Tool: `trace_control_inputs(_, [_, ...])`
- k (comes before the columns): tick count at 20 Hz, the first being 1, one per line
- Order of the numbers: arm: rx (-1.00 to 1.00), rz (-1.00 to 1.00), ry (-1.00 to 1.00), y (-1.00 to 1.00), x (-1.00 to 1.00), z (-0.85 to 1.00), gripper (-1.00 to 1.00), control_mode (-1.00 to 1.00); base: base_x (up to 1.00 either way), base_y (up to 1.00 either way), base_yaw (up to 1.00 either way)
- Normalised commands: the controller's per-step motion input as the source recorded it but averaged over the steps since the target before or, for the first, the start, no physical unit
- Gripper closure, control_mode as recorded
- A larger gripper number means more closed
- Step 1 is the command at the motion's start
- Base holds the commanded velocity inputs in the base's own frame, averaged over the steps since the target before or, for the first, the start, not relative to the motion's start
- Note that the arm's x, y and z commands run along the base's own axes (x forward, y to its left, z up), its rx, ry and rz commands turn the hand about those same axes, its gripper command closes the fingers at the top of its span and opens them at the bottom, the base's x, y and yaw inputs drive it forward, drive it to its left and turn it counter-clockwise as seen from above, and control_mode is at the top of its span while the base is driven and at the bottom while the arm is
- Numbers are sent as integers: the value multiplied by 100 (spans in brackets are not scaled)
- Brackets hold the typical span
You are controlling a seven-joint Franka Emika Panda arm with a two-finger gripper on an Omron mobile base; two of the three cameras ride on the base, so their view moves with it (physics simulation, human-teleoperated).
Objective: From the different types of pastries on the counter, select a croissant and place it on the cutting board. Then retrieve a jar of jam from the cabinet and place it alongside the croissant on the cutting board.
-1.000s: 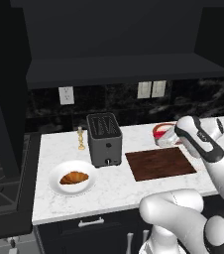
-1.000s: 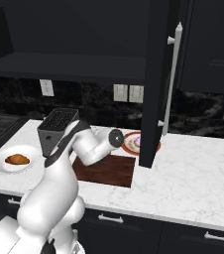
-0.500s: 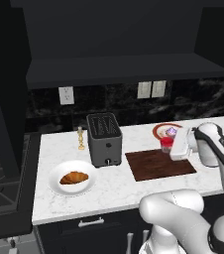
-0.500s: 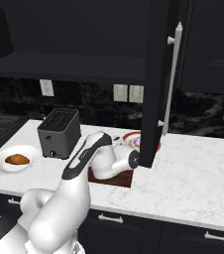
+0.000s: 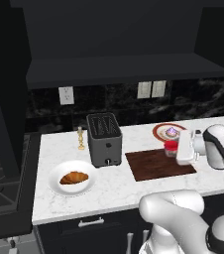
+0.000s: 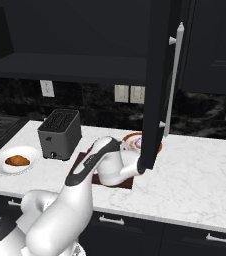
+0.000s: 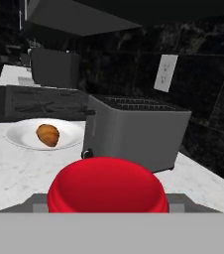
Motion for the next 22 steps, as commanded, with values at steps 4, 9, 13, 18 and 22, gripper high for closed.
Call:
trace_control_inputs(4, [0,17,0,-43,0,0,100,-100,0,0,0])
trace_control_inputs(9, [0,18,0,-44,0,0,100,-100,0,0,0])
trace_control_inputs(13, [0,15,0,-33,0,0,100,-100,0,0,0])
trace_control_inputs(18, [1,10,2,-20,0,0,100,-100,0,0,0])
trace_control_inputs(22, [0,9,1,-4,0,0,100,-100,0,0,0])
